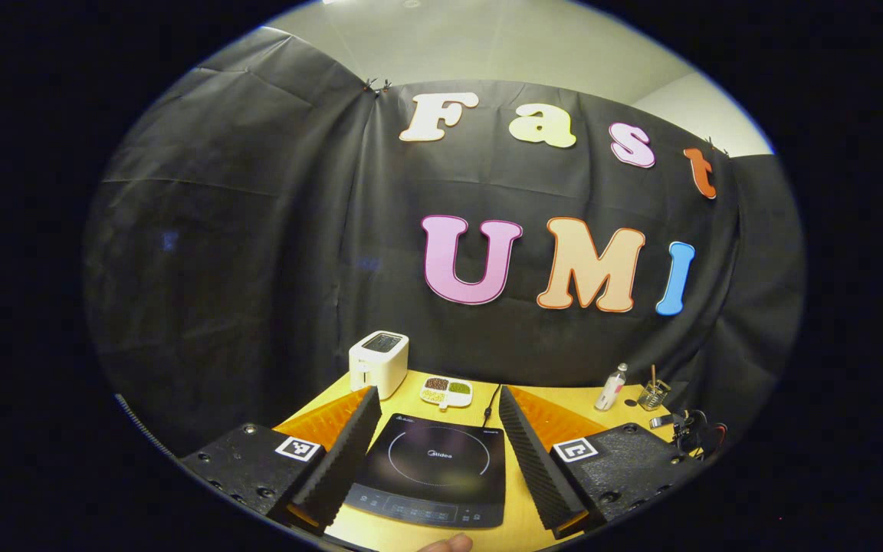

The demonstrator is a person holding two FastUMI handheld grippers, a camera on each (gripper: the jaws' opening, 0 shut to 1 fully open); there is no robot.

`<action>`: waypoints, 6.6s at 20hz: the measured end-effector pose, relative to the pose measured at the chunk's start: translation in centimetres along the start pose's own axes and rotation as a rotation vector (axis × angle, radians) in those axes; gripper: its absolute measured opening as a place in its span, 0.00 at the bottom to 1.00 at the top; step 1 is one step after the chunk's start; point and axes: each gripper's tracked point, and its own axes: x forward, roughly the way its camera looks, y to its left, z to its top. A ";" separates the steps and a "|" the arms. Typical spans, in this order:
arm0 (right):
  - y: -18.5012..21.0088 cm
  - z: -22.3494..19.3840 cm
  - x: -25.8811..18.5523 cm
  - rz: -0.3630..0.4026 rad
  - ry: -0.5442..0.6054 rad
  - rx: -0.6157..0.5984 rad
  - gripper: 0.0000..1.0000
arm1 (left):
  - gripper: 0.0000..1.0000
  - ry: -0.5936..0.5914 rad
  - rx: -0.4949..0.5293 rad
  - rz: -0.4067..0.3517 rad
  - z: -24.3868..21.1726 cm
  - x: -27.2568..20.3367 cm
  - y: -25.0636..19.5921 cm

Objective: First push the handle of the pot to place it horizontally, then grasp the pot with both hands and set it on the induction cooktop.

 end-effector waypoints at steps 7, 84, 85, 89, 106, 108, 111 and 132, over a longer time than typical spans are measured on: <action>-4.4 1.9 0.7 0.018 0.008 -0.108 0.03 | 0.95 -0.021 -0.053 0.122 -1.3 -3.0 -2.3; -14.3 10.6 6.4 -0.066 -0.052 0.236 0.87 | 0.87 1.021 0.122 -0.345 -35.8 18.6 -18.2; -14.5 10.5 6.3 -0.068 -0.047 0.237 0.93 | 0.85 1.016 0.123 -0.336 -35.9 18.9 -18.2; -14.3 9.4 5.7 -0.066 -0.029 0.262 0.87 | 0.80 1.064 0.206 -0.335 -37.7 19.6 -18.1; -14.3 8.8 5.8 -0.033 -0.023 0.363 0.48 | 0.57 1.150 0.133 -0.345 -39.3 17.5 -17.9; -14.3 8.5 5.3 -0.024 -0.027 0.346 0.55 | 0.57 1.152 0.122 -0.337 -39.1 16.8 -17.8; -13.8 8.0 4.1 0.017 -0.028 0.339 0.55 | 0.55 1.137 0.124 -0.329 -37.7 15.9 -17.5; 2.2 14.2 1.4 0.189 -0.085 0.157 0.54 | 0.53 1.003 0.071 -0.127 -26.6 13.9 -2.6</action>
